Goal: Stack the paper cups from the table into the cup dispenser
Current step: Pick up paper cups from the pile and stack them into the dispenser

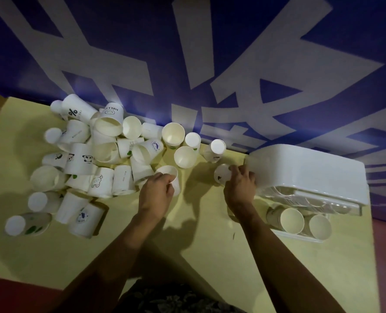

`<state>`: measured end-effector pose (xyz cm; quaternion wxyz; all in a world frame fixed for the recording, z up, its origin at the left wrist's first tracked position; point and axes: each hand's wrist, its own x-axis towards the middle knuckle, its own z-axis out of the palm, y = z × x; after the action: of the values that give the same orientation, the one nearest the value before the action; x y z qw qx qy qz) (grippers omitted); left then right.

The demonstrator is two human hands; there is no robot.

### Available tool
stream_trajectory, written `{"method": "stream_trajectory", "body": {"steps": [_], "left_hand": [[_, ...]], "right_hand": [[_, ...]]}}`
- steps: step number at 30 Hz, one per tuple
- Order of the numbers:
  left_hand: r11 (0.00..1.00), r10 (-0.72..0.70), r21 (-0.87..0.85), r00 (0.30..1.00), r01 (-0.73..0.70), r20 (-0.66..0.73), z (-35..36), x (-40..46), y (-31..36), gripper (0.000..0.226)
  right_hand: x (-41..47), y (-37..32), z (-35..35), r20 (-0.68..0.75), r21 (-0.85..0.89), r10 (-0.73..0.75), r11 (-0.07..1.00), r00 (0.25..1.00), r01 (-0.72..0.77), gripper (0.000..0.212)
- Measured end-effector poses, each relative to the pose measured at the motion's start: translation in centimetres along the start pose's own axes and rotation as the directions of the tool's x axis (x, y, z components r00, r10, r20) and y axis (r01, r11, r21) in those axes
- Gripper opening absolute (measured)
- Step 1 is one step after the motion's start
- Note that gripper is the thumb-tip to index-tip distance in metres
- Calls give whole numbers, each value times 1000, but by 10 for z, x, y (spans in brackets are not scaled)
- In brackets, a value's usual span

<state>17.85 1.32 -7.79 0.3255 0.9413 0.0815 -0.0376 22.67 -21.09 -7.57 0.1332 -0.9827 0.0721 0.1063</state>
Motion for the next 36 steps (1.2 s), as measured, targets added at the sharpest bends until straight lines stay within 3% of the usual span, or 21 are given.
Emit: {"method": "stream_trajectory", "body": {"steps": [3, 7, 11, 14, 18, 23, 26, 31, 36], "left_hand": [[997, -23, -72, 1000, 24, 18, 2, -20, 6, 29], [994, -20, -106, 999, 24, 34, -1, -43, 12, 26], [997, -23, -76, 998, 28, 58, -6, -54, 13, 23], [997, -22, -72, 997, 28, 77, -8, -60, 13, 24], [998, -20, -60, 995, 26, 94, -10, -61, 18, 26], [994, 39, -105, 993, -27, 109, -10, -62, 35, 22], [991, 96, -106, 992, -87, 84, -9, -64, 55, 15], [974, 215, -82, 976, -211, 35, -1, -72, 93, 7], [947, 301, -131, 953, -293, 40, 22, -87, 133, 4]], "right_hand": [[-14, 5, 9, 38, 67, -77, 995, 996, 74, 42], [-15, 9, 26, 182, 31, -77, 997, 980, 73, 46], [-12, -1, 34, 358, 87, -165, 986, 919, 143, 56], [-23, -4, 39, 399, 78, -171, 985, 901, 152, 38], [-43, -2, 25, 229, 264, -130, 962, 965, 67, 18], [-79, 11, -22, -136, 476, -208, 844, 969, 248, 11], [-98, 22, -39, -257, 443, -195, 847, 947, 294, 15], [-126, 54, -49, -398, 202, -161, 945, 903, 257, 15], [-152, 93, -63, -460, 186, -113, 958, 881, 220, 8]]}}
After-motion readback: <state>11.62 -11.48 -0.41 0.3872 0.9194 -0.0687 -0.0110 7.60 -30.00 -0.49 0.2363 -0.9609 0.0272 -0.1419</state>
